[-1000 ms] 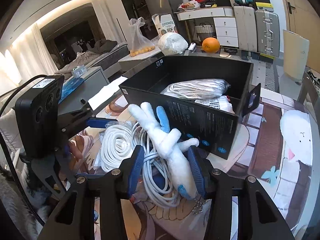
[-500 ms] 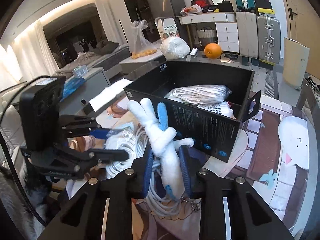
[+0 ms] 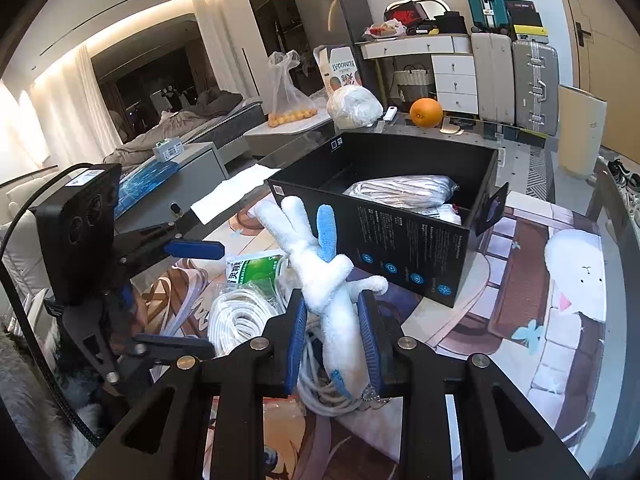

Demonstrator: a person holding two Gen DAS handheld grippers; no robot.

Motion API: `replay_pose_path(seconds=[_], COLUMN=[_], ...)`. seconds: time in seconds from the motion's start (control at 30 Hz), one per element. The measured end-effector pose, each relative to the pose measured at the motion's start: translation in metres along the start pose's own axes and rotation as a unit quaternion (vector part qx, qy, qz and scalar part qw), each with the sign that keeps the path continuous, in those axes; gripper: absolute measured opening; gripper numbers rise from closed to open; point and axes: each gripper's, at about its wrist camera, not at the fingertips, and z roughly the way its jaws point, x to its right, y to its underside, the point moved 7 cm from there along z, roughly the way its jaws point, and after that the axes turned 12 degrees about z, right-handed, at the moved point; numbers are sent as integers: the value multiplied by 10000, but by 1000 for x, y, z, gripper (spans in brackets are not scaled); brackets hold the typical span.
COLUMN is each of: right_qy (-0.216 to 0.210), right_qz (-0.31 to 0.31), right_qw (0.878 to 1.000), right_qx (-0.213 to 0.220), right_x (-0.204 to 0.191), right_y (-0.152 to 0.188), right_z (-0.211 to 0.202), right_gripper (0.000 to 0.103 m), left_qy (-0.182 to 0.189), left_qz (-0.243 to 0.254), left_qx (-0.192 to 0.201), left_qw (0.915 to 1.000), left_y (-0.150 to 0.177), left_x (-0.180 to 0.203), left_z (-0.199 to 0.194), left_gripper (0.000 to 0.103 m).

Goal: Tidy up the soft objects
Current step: 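Grasp the zip bag of white rope with the left tool while the right tool holds the rabbit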

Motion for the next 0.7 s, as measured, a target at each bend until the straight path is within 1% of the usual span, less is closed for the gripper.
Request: replay_pose_path(seconds=[0.07,0.2,0.3,0.33,0.43,0.5,0.53,0.57,0.6,0.7], right_qy=[1,2,14,7,-5,-7,-21,-19,-22,-15], right_qz=[31,59,99,108,125,139,146,145,146,134], right_qw=[10000,10000,9999,9999,9999,9999,9999,9999,9999,9999], right_qx=[42,56,43,36,44,58,54,62,61,68], right_x=[1,2,5,6,8,9,9,9,9,8], right_y=[0,2,4,5,5,4,5,5,6,6], right_z=[-4,-6,-6,-6,-7,-7,-7,-7,-7,-8], right_gripper=[26,26,26,26,26,26,26,26,26,26], left_qy=[3,-72,-192,-234,-191,-11,29,59,110,179], left_qz=[104,261,501,600,578,581,624,627,632,705], left_qx=[-55,-320,-535,-689,-694,-627,-601,-585,-556,-479], left_qw=[9999,9991,9971,9955,9957,9963,9962,9963,9964,9962], left_y=[-3,-2,2,4,3,2,1,0,0,0], left_x=[5,17,27,31,31,35,36,36,37,43], left_z=[5,21,32,37,39,39,39,38,37,32], left_gripper=[103,103,103,103,102,90,88,83,76,65])
